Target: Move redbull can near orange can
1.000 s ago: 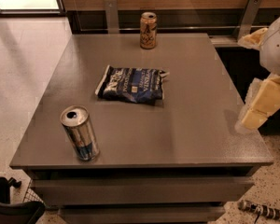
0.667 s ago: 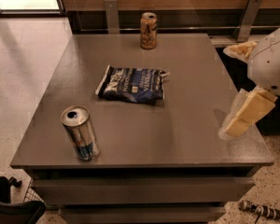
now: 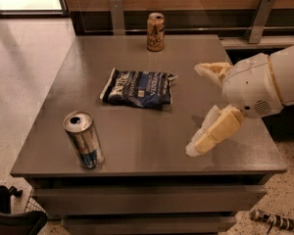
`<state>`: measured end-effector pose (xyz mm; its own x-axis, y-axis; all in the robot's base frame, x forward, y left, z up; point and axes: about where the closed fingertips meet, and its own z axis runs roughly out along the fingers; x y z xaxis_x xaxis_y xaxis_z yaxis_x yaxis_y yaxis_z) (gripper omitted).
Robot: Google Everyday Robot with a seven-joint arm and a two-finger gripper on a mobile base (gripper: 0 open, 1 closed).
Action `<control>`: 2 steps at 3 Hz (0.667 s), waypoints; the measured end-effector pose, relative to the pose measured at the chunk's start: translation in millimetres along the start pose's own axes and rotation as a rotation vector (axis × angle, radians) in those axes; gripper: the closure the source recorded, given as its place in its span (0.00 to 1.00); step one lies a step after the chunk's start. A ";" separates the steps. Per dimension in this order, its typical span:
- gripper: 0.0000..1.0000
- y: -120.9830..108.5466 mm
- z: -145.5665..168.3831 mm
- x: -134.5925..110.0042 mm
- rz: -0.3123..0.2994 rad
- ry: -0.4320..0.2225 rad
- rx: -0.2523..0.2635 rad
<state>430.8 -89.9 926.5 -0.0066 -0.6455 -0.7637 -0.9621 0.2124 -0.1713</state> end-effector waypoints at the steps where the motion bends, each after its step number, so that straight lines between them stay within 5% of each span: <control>1: 0.00 19.3 24.2 -9.8 0.071 -0.132 -0.035; 2: 0.00 28.4 39.1 -14.7 0.120 -0.208 0.000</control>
Offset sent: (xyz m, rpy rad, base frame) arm -0.0153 0.0567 -0.0289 0.3498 0.0310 -0.1231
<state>414.2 -45.7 908.6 -0.0645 -0.4503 -0.8906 -0.9577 0.2788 -0.0716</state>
